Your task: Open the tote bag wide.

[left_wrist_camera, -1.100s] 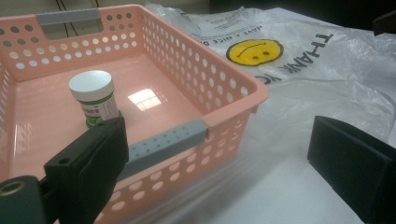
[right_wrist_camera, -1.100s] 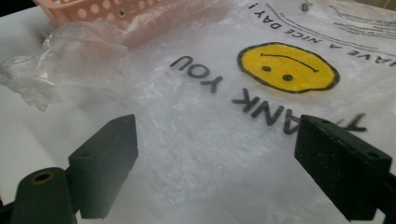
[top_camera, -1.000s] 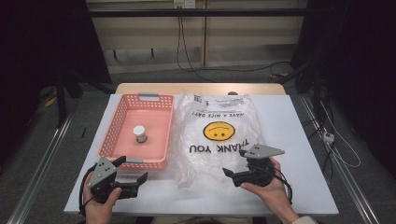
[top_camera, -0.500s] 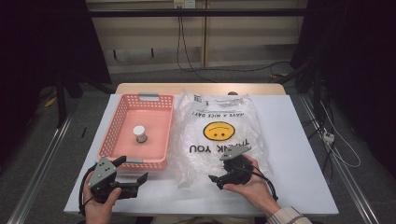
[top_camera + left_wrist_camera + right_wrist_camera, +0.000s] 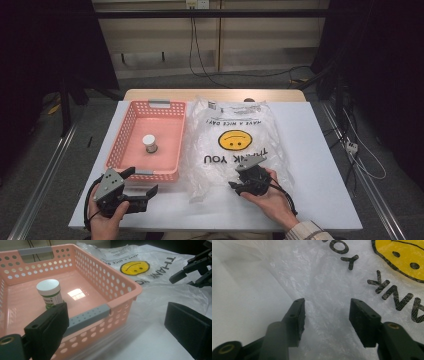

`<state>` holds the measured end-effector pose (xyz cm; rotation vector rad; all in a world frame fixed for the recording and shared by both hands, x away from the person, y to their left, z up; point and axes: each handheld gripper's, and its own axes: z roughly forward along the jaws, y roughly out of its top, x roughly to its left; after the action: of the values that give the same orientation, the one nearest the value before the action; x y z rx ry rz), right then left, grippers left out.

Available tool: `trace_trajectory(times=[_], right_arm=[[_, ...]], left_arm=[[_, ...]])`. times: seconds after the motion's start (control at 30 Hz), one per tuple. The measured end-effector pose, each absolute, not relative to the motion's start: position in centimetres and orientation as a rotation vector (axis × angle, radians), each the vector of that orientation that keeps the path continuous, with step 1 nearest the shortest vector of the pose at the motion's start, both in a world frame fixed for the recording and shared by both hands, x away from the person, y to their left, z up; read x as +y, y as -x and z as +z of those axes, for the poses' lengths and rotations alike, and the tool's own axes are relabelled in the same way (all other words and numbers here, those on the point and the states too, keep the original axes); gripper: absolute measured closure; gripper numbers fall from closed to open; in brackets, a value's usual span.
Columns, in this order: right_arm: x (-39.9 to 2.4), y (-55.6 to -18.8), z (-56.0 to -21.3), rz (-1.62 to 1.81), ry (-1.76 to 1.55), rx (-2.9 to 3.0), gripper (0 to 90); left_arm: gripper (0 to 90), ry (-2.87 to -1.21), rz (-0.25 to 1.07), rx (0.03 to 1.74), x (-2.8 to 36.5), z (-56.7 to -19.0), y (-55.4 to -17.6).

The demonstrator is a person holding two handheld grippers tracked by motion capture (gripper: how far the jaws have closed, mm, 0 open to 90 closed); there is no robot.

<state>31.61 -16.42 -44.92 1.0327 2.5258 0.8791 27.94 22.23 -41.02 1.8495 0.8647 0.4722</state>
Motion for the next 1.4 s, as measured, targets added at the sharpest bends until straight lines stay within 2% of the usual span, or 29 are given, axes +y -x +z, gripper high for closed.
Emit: trace_trajectory(times=[0.1, 0.17, 0.27, 0.43, 0.53, 0.7, 0.8, 0.83, 0.9, 1.2, 1.4], right_arm=[[-16.4, -31.7, -45.1, 0.851, -1.033, 2.523, 40.1], [-16.5, -32.0, -45.4, 0.84, -1.046, 2.515, 30.2], [-16.6, -32.3, -45.5, 0.84, -1.063, 2.519, 26.9], [-17.2, -32.9, -45.6, 0.873, -1.132, 2.555, 30.8], [-17.0, -33.1, -45.2, 0.865, -1.125, 2.573, 56.3], [-17.2, -33.3, -45.2, 0.882, -1.145, 2.562, 65.0], [-17.4, -33.5, -45.2, 0.886, -1.178, 2.534, 73.1], [-17.4, -33.5, -45.2, 0.886, -1.178, 2.534, 73.1], [-17.5, -33.7, -45.3, 0.889, -1.2, 2.519, 81.9], [-18.4, -33.9, -44.2, 0.972, -1.251, 2.435, 90.0], [-18.6, -33.9, -43.2, 1.036, -1.249, 2.418, 90.0]], left_arm=[[5.3, -1.851, 0.473, 0.866, 22.2, -41.0, -28.0], [5.3, -1.85, 0.472, 0.864, 22.2, -41.0, -28.0], [5.3, -1.852, 0.472, 0.866, 22.2, -41.0, -28.0], [5.3, -1.858, 0.477, 0.863, 22.2, -41.0, -28.0], [5.3, -1.863, 0.473, 0.863, 22.1, -41.1, -28.0], [5.4, -1.865, 0.473, 0.86, 22.1, -41.1, -28.0], [5.4, -1.865, 0.47, 0.863, 22.1, -41.1, -28.0], [5.4, -1.863, 0.47, 0.862, 22.1, -41.1, -28.0], [5.4, -1.861, 0.471, 0.861, 22.2, -41.1, -28.0], [5.4, -1.861, 0.473, 0.863, 22.2, -41.1, -28.0], [5.4, -1.863, 0.475, 0.86, 22.2, -41.1, -28.0]])
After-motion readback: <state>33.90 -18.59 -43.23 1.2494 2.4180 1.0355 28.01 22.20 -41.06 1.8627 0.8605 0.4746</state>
